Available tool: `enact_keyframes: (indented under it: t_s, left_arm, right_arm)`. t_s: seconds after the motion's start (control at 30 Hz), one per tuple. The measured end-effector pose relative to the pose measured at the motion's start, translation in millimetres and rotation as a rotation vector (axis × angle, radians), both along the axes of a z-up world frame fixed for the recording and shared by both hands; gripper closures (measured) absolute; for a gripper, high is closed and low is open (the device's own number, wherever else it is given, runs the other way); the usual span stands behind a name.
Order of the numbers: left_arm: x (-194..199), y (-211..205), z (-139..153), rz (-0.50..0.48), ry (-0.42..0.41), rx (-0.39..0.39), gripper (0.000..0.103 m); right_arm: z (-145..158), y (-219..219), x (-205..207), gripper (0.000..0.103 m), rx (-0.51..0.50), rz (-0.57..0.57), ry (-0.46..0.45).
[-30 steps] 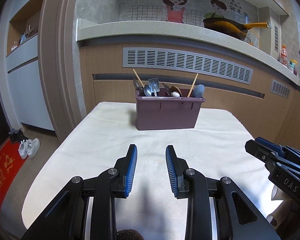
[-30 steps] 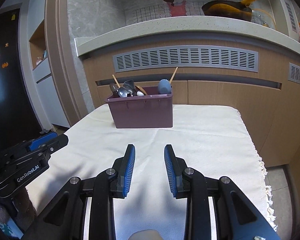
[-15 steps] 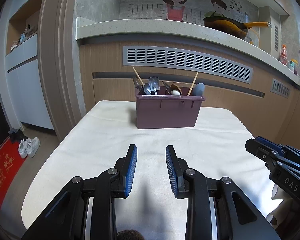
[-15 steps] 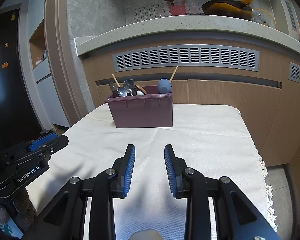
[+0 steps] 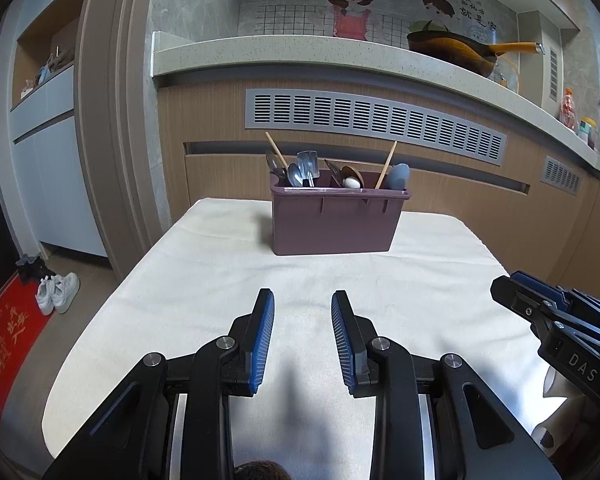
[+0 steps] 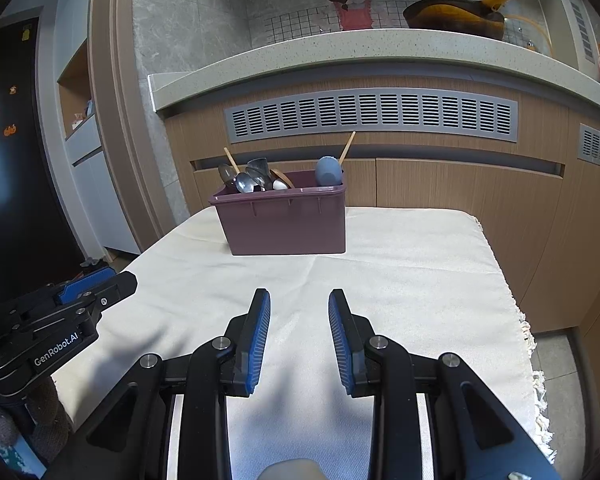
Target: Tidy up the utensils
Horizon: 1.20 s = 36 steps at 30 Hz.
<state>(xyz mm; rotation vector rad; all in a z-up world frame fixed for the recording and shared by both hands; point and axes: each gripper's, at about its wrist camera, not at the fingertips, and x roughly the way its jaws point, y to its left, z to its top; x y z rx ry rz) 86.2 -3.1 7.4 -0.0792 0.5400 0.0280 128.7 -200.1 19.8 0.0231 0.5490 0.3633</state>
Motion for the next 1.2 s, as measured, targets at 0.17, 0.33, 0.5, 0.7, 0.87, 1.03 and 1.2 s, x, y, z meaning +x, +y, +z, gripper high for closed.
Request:
enact_keyframes:
  t_s: [0.17, 0.33, 0.5, 0.7, 0.87, 1.03, 1.2]
  left_arm:
    - [0.0, 0.2, 0.0, -0.002, 0.004, -0.002, 0.072]
    - [-1.1, -0.6, -1.6, 0.001, 0.008, -0.003, 0.072]
    - [-1.2, -1.3, -1.4, -0.001, 0.009, -0.001, 0.072]
    - [-1.2, -1.1, -1.8, -0.007, 0.009, 0.000, 0.072]
    - [-2.0, -1.3, -1.4, -0.017, 0.008, -0.002, 0.072]
    - [-2.0, -0.5, -1.5, -0.027, 0.014, -0.005, 0.072]
    - [-1.6, 0.4, -1.3, -0.028, 0.016, -0.009, 0.072]
  right_arm:
    - [0.0, 0.1, 0.1, 0.074, 0.000, 0.000, 0.000]
    - [-0.1, -0.3, 0.2, 0.074, -0.001, 0.000, 0.001]
    - [-0.2, -0.2, 0.3, 0.074, 0.000, 0.001, 0.003]
    - [-0.4, -0.3, 0.2, 0.074, 0.000, -0.001, 0.000]
    - [-1.3, -0.5, 0.7, 0.074, 0.001, -0.003, 0.001]
    - [-2.3, -1.3, 0.9, 0.074, 0.001, -0.011, 0.000]
    - [-0.6, -3.3, 0.8, 0.074, -0.001, -0.029, -0.010]
